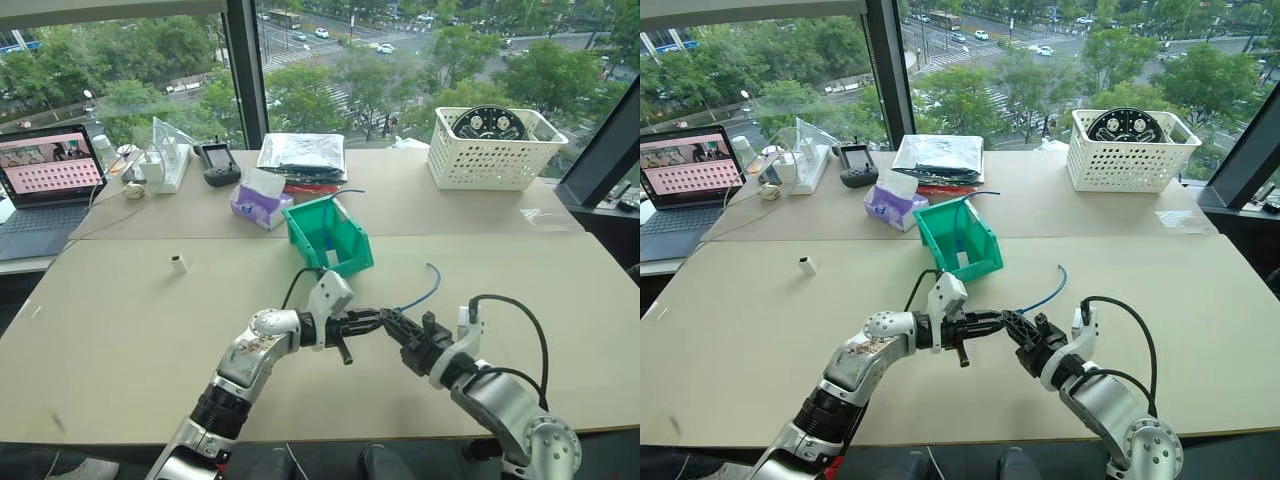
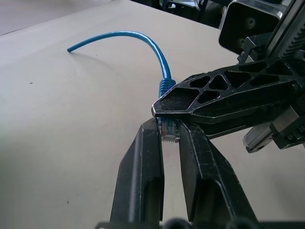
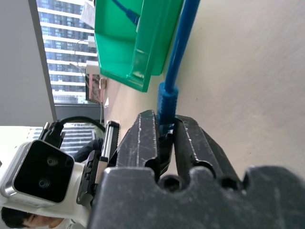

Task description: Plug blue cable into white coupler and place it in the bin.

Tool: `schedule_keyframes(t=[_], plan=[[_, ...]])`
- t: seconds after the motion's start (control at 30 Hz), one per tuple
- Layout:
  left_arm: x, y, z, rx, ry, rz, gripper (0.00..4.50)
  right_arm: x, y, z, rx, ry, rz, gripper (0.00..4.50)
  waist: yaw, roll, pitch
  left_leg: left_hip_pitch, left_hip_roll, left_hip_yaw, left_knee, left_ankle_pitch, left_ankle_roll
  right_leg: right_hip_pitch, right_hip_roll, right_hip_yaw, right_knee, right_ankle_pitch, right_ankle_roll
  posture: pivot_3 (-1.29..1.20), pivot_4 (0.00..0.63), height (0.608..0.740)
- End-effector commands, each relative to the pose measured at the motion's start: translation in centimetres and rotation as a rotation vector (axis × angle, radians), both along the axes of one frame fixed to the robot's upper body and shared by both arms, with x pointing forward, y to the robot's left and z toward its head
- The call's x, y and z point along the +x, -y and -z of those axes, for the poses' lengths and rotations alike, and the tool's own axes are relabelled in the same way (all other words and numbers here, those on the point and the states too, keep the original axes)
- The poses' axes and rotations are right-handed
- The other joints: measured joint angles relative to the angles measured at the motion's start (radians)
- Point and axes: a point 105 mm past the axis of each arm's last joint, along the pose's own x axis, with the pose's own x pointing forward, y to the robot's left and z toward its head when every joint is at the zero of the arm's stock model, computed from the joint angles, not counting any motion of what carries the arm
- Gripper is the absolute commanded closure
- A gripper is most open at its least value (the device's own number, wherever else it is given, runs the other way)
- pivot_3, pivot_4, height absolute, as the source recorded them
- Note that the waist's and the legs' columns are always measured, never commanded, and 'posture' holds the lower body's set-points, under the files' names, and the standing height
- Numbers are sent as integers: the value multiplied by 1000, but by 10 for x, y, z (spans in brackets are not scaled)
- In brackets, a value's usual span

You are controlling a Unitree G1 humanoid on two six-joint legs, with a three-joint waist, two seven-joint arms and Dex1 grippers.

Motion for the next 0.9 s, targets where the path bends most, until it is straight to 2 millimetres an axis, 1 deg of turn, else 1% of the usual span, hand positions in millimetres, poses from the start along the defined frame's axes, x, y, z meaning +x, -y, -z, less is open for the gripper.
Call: schedule_keyframes(t=[0.03,0.33,0.43,0.5,0.57,0.6,0.63,0.67,0.9], plan=[[-4,3,0,-6,-9,13,4417,-3,-10,-25,57,104,-34,4486,1,0,0,0,0,0,0,0,0,0,0,0,0,0,0,0,150,727],[-4,4,-1,-11,-11,14,4417,-3,-10,-25,37,113,-36,4486,3,0,0,-1,0,0,0,0,0,0,0,0,-1,0,0,0,150,727],[-5,5,-1,-11,-11,19,4417,-3,-11,-30,52,141,-42,4486,3,0,0,-1,0,0,0,0,0,0,0,0,-1,0,0,0,150,727],[-5,5,-1,-12,-12,21,4417,-4,-11,-29,35,134,-44,3504,3,0,0,-1,0,0,0,0,0,0,0,0,-1,0,0,0,150,727],[-5,5,-1,-12,-13,22,4417,-4,-11,-28,21,131,-44,2998,3,0,0,-1,0,0,0,0,0,0,0,0,-1,0,0,0,150,727],[-5,5,-1,-12,-13,22,4417,-4,-10,-28,18,132,-43,2601,4,0,0,-1,0,0,0,0,0,0,0,0,-1,0,0,0,150,727],[-6,5,-1,-12,-14,22,4417,-4,-11,-29,23,139,-48,2419,4,0,0,-1,0,0,0,0,0,0,0,0,-1,0,0,0,150,727],[-6,6,-1,-13,-16,23,4417,-5,-11,-30,25,143,-50,1954,4,0,0,-1,0,0,0,0,0,0,0,0,-1,0,0,0,150,727],[-6,7,-1,-19,-23,24,4417,-5,-8,-30,17,139,-33,1954,4,0,0,-1,0,0,0,0,0,0,0,0,-1,0,0,0,150,727]])
